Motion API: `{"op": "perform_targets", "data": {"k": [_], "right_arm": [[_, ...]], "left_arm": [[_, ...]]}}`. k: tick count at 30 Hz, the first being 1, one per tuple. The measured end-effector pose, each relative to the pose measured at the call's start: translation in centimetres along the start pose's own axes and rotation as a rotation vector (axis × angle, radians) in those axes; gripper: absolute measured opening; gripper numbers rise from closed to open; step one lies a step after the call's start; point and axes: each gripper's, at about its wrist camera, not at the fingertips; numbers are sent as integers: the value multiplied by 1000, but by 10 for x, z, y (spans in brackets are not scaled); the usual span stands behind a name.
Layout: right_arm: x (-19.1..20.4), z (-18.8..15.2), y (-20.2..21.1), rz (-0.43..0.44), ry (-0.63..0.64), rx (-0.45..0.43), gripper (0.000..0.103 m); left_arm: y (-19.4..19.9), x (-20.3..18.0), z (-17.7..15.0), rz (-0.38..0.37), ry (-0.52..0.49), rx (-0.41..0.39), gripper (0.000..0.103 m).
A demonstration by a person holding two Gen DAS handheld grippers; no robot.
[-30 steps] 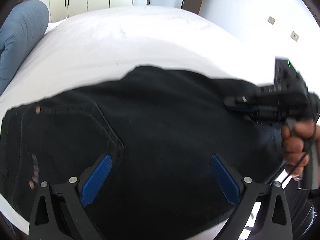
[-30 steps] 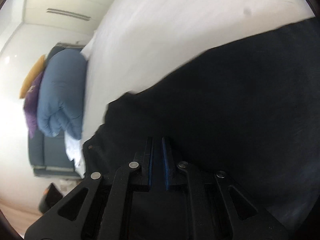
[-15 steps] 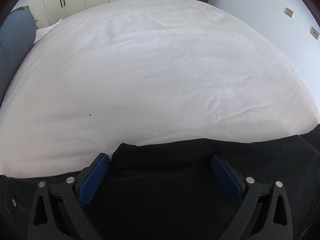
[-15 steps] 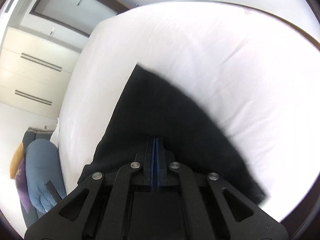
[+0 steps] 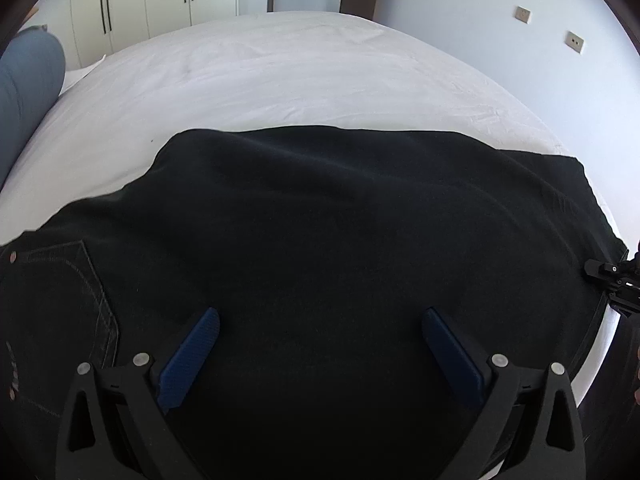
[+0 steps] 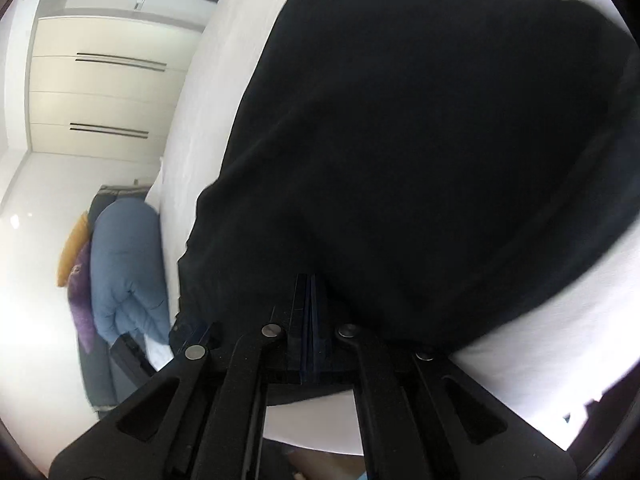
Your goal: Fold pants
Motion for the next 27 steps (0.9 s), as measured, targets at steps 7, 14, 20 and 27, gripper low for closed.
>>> {"op": "perform_targets", "data": {"k": [7,14,20,27], "right_arm": [[-2,-1,78,-35,5,-160,8],[39,-18,-2,171,58,41,9],[-33,15,52,87,-117,-222,8],[-50,25,152,102,-165,-383,28]], "left_arm": [[34,-21,4,-37,-13,-58,97],[-3,-45,8,-25,-89,16,103],[2,-44,8,-44,-85,31,103],[8,-47,4,-18,-34,44,103]]}}
Point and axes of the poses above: each gripper's, at about its wrist camera, not at the fingertips, and y roughly against the way its jaws point, x to its left, z to its top, and after that the axes turned 12 degrees about -y, right-handed
